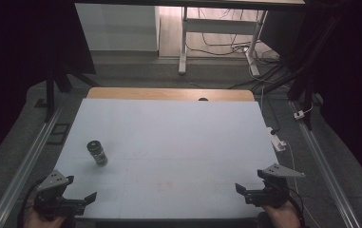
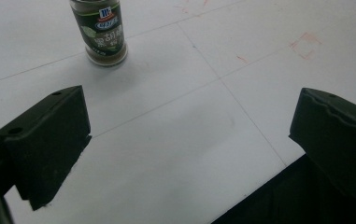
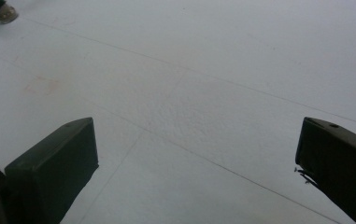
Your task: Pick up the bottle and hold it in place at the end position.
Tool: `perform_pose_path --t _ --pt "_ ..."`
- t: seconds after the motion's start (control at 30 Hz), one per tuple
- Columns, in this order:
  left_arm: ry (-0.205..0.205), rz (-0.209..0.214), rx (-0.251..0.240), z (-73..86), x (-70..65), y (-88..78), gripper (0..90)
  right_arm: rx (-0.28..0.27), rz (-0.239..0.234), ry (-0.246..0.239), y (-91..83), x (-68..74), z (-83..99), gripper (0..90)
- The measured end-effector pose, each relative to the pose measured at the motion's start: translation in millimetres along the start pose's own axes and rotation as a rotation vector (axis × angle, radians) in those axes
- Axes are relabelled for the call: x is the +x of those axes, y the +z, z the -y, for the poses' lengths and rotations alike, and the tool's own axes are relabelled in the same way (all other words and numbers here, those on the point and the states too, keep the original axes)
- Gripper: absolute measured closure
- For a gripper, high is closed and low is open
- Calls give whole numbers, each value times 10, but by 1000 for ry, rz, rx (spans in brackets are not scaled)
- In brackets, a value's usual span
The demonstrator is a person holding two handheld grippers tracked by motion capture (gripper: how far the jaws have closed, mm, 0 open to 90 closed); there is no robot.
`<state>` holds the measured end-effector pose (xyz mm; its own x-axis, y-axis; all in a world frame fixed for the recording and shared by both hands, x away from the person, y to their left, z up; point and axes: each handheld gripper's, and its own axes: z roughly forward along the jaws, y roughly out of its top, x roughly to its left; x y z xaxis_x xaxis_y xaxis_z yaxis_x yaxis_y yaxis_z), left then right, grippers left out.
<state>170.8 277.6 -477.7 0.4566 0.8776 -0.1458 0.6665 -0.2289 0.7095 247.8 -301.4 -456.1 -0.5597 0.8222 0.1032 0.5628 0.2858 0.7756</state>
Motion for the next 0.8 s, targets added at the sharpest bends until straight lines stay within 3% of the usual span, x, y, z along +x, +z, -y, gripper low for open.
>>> perform_pose_path --t 0.23,0.37,0.63,0.8 --pt "2 -24 9 -2 -16 -7 0 5 -26 -8 0 -4 -2 0" --pt "15 -65 18 -10 -13 -5 0 23 -40 -19 13 6 -6 0" --pt "29 -54 58 -19 -24 45 0 57 -40 -14 55 2 -20 0" --pt "20 -10 76 -25 1 58 0 65 -38 -22 69 8 -25 0"
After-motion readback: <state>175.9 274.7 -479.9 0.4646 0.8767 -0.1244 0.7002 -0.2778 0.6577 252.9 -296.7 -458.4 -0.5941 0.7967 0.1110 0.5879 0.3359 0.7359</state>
